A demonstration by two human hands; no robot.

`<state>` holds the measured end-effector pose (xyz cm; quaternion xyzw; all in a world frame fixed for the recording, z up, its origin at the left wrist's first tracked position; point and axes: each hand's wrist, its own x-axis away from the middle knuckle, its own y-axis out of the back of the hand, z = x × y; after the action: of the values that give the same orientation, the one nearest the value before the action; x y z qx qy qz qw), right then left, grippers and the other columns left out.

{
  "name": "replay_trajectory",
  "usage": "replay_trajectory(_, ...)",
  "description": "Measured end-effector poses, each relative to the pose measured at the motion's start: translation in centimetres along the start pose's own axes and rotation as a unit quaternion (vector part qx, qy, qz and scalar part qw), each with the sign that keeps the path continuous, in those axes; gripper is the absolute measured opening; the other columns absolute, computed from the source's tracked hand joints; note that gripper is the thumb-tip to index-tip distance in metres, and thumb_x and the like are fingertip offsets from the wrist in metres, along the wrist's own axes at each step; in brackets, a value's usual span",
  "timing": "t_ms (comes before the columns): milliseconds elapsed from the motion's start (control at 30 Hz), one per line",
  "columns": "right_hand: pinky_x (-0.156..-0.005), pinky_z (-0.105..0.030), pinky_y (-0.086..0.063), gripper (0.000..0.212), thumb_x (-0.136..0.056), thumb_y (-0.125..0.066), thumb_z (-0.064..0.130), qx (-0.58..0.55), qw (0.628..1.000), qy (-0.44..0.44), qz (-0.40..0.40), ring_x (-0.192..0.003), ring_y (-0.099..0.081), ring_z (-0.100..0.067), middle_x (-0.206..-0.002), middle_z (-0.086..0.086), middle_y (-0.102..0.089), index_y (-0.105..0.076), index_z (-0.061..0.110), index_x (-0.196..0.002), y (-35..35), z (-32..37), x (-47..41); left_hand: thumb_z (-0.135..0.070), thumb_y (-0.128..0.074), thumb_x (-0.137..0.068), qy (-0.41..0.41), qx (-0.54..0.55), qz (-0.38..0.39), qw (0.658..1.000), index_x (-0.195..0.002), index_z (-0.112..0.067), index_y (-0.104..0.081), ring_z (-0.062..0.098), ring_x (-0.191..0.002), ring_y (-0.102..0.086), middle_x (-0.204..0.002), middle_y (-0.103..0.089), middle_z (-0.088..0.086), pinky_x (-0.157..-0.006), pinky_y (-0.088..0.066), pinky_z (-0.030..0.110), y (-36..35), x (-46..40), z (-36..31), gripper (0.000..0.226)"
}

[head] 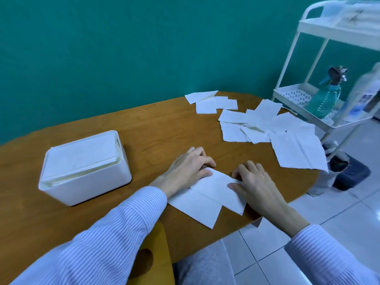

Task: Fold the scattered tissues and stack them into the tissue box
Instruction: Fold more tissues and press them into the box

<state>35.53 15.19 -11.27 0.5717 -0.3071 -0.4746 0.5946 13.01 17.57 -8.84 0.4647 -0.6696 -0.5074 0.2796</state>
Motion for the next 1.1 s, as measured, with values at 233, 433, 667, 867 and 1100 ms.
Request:
replay_trajectory(233, -0.072, -0.035, -0.045, 0.02, -0.088, -0.068, 0.031, -0.13, 0.99, -0.013, 0.045, -0.082, -0.045, -0.017, -0.086, 0.01, -0.052, -0.049, 0.027, -0.084, 1.2, 0.3, -0.8, -0.036, -0.063, -0.096, -0.008, 0.03, -0.011, 0.999, -0.093, -0.03, -0.063, 0.006, -0.1, -0.044, -0.105, -0.053, -0.015, -0.085, -0.04, 0.029, -0.2, 0.2, 0.1, 0.006)
replay_trajectory(433, -0.06, -0.019, -0.041, 0.017, -0.089, -0.069, 0.017, -0.334, 0.941, -0.031, 0.05, -0.069, -0.052, -0.005, -0.083, 0.003, -0.061, -0.054, 0.025, -0.085, 4.1, 0.4, -0.7, -0.03, -0.064, -0.095, 0.013, 0.174, -0.023, 0.984, -0.095, -0.03, -0.06, 0.005, -0.089, -0.057, -0.092, -0.062, -0.012, -0.078, -0.049, 0.03, 2.1, 1.7, 0.1, 0.004)
replay_trajectory(667, -0.057, -0.019, -0.043, 0.016, -0.086, -0.074, 0.016, -0.449, 0.892, -0.034, 0.03, -0.059, -0.052, -0.004, -0.073, 0.005, -0.065, -0.059, 0.021, -0.089, 6.8, 3.3, -0.8, -0.012, -0.075, -0.087, 0.06, 0.3, -0.087, 0.948, -0.109, -0.028, -0.063, 0.009, -0.064, -0.048, -0.099, -0.053, -0.007, -0.067, -0.045, 0.025, 6.4, 3.4, 0.8, 0.03)
replay_trajectory(867, -0.058, -0.018, -0.045, 0.019, -0.083, -0.077, 0.017, -0.421, 0.904, -0.059, 0.052, -0.058, -0.054, -0.003, -0.072, 0.002, -0.066, -0.06, 0.022, -0.088, 4.7, 5.3, -0.8, -0.01, -0.073, -0.088, 0.096, 0.252, -0.066, 0.961, -0.115, -0.028, -0.062, 0.004, -0.061, -0.052, -0.094, -0.057, -0.003, -0.062, -0.043, 0.019, 5.9, 6.2, 2.6, 0.034)
replay_trajectory(1100, -0.056, -0.012, -0.043, 0.019, -0.083, -0.076, 0.016, -0.393, 0.911, -0.075, 0.094, -0.058, -0.053, 0.001, -0.075, 0.002, -0.068, -0.061, 0.025, -0.09, 2.8, 5.5, -0.4, -0.012, -0.073, -0.088, 0.118, 0.234, -0.039, 0.964, -0.121, -0.026, -0.061, 0.004, -0.063, -0.054, -0.092, -0.058, -0.004, -0.062, -0.042, 0.016, 3.5, 6.7, 3.7, 0.038)
